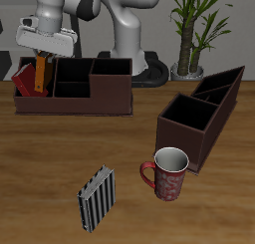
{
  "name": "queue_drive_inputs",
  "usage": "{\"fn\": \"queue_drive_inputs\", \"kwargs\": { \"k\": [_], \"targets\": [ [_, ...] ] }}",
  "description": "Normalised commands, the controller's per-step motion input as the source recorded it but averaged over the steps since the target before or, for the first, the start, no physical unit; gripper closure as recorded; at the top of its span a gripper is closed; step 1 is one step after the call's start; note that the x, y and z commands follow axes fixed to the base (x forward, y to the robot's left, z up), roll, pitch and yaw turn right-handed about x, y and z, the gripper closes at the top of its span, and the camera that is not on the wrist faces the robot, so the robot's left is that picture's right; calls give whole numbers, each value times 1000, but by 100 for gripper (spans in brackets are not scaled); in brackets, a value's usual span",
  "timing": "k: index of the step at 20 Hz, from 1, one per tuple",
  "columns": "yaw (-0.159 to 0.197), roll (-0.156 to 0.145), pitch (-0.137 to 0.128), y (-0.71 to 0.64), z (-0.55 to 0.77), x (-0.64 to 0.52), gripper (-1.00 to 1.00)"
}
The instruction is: Place the red book into the back desk caddy's left compartment and place the orange book into the back desk caddy's left compartment and place the striped book into the left desk caddy's right compartment
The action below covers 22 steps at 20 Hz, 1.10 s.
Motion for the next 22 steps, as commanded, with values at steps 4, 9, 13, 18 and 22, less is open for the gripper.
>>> {"fn": "queue_drive_inputs", "kwargs": {
  "k": [4,9,13,18,22],
  "targets": [
    [14,36,8,152,-14,-84,100],
    [1,17,53,19,-209,47,100],
    [-13,-10,74,-53,-340,14,100],
    [-59,-15,67,-131,-229,-36,100],
    [-36,-26,9,-139,18,-132,100]
  ]
}}
